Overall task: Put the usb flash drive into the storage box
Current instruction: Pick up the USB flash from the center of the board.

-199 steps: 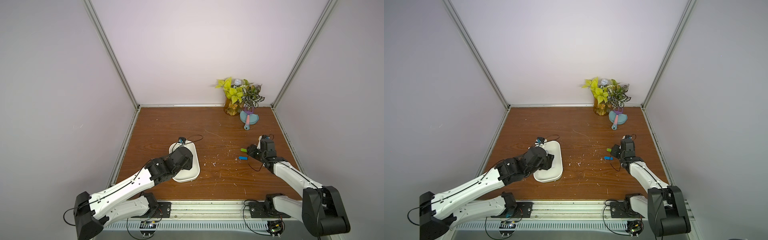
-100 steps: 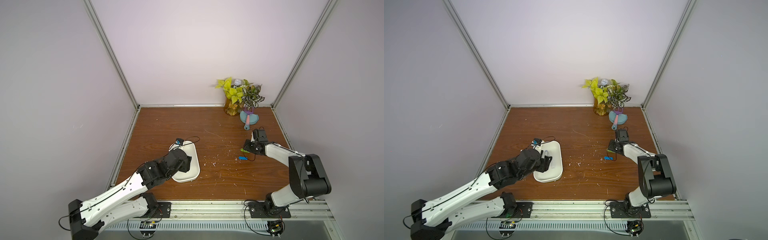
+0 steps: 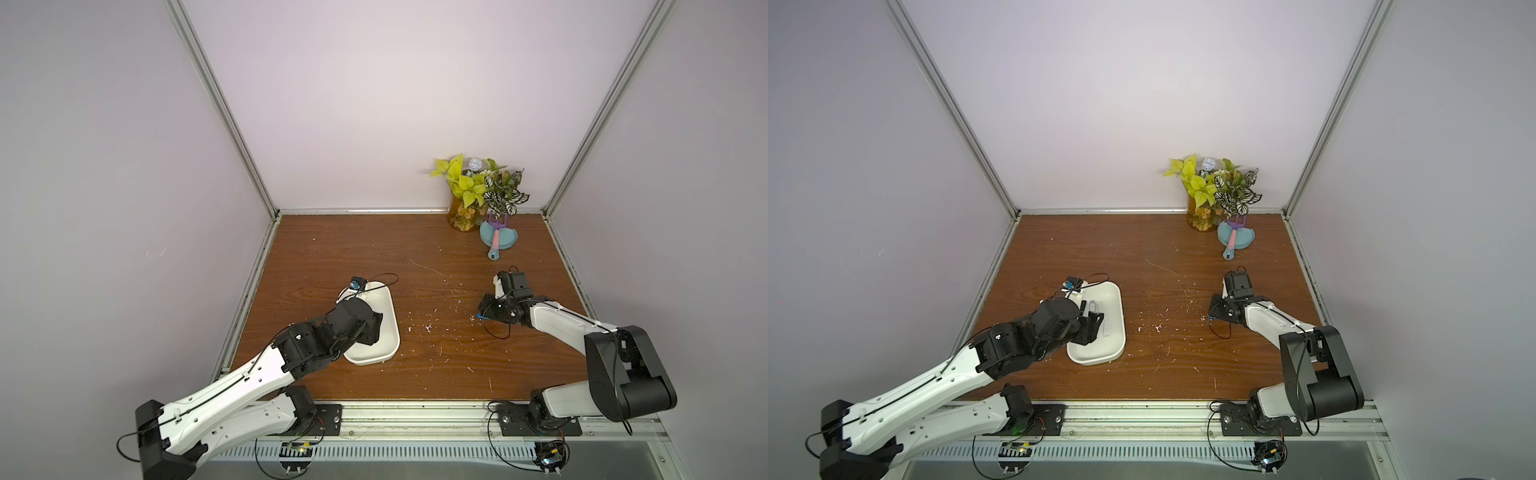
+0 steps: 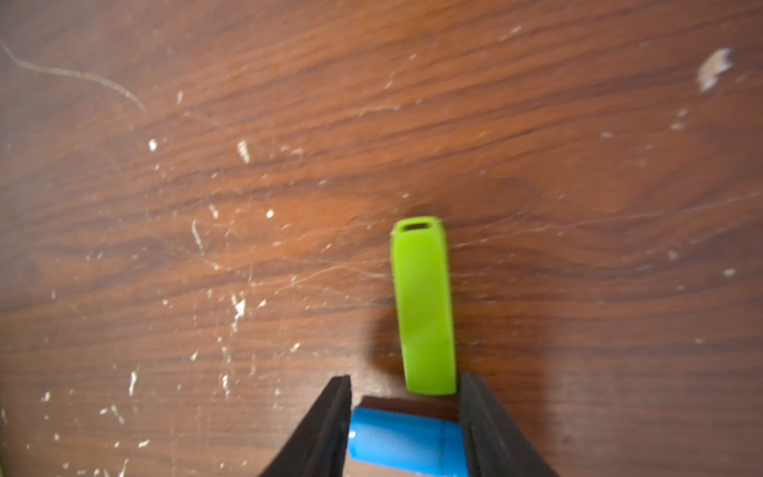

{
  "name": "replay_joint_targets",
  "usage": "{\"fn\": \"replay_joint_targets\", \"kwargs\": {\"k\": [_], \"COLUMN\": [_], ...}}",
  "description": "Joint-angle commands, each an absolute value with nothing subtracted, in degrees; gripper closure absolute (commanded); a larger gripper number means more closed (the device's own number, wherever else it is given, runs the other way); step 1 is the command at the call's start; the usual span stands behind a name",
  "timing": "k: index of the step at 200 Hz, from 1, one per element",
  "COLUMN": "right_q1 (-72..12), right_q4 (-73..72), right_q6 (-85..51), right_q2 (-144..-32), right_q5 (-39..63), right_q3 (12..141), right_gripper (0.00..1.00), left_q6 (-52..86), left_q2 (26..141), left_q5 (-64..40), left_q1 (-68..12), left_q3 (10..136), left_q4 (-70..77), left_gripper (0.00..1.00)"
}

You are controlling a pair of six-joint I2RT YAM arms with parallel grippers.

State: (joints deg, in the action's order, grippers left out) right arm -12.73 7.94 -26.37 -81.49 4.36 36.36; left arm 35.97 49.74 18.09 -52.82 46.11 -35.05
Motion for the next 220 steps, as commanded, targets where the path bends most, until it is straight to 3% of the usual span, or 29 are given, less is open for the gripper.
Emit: {"fn": "replay_joint_targets", "kwargs": {"k": [1, 42, 109, 201, 220], "right_q1": [-13.35, -13.82, -16.25, -17.76, -19.0], "right_q4": [11.01, 13.04, 12.43, 12.62, 13.24], "right_q6": [-26.53, -26.53, -25.31, -25.23, -25.4], "right_q2": [-81.73, -82.73, -89.1, -89.2, -87.23], "right_q5": [0.88, -6.94, -7.77, -10.48, -9.81], "right_q3": [38.42, 41.23, 44.36, 45.81, 47.26], "right_gripper": [0.5, 0.49, 0.56, 0.86, 0.88], "left_q6": [35.7, 35.78, 36.04, 36.21, 36.31], "left_q2": [49.04, 49.13, 49.91, 49.79, 49.07], "left_q5": [18.7, 19.07, 19.86, 20.28, 20.38], "left_q1": [-52.31, -52.29, -52.29, -52.3, -52.36], "left_q3": [45.37, 45.31, 45.38, 45.5, 45.44], "left_q4": [-36.48, -36.55, -36.56, -36.56, -36.56], "left_gripper": [0.34, 0.34, 0.33, 0.34, 0.34]}}
